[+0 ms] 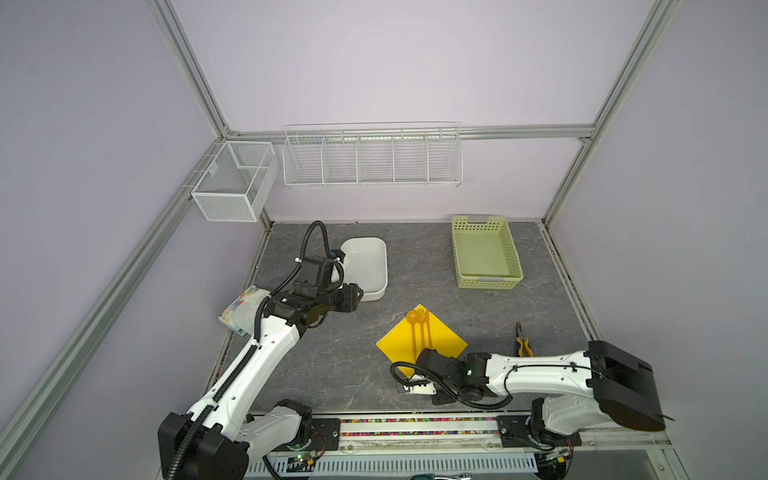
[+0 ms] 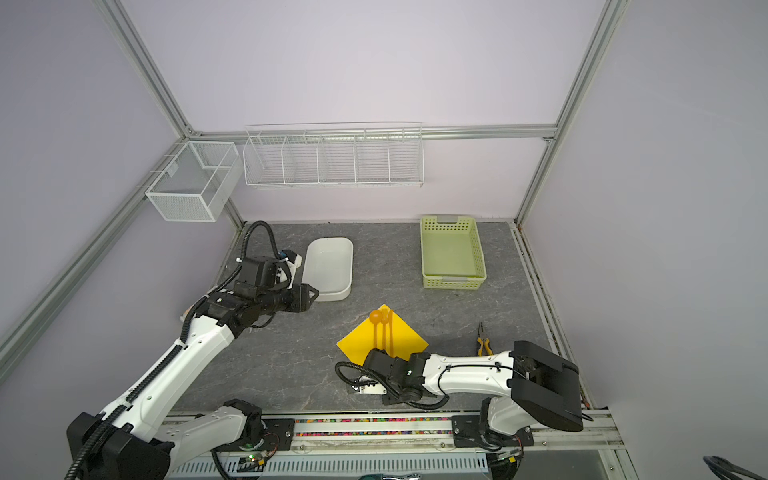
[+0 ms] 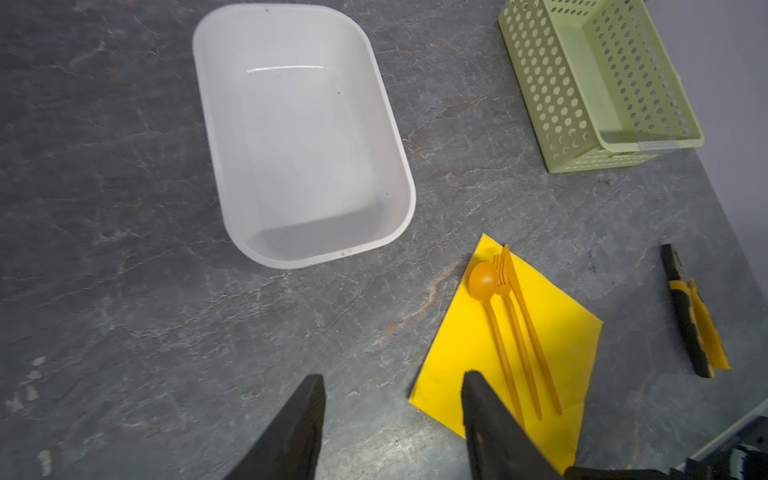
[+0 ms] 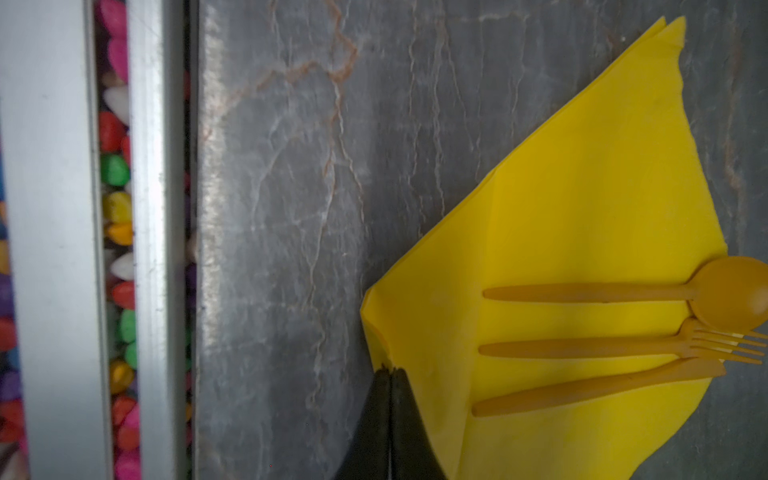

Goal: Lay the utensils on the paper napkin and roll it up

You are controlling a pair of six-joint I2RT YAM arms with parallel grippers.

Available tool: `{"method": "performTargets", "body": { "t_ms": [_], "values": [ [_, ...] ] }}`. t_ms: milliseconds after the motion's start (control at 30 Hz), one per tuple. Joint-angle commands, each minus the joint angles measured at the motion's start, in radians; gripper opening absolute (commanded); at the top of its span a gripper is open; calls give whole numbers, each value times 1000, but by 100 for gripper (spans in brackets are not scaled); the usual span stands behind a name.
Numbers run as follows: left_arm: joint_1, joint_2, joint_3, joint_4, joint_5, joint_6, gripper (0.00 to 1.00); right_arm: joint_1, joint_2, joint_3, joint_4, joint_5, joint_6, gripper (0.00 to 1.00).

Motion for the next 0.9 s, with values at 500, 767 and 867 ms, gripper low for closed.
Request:
{"method": "performTargets", "body": {
  "t_ms": [500,767,867],
  "values": [
    [-132,49,-196,221,168,-216,44,-104,-104,9,-19,-26,-2,7],
    [-181,-24,-389,372,267,-365,36,-142,-92,23,4,-34,-4,7],
    [-227,-42,-465,452,283,-437,30,-157,-90,29,15,-44,8,7]
  ]
}}
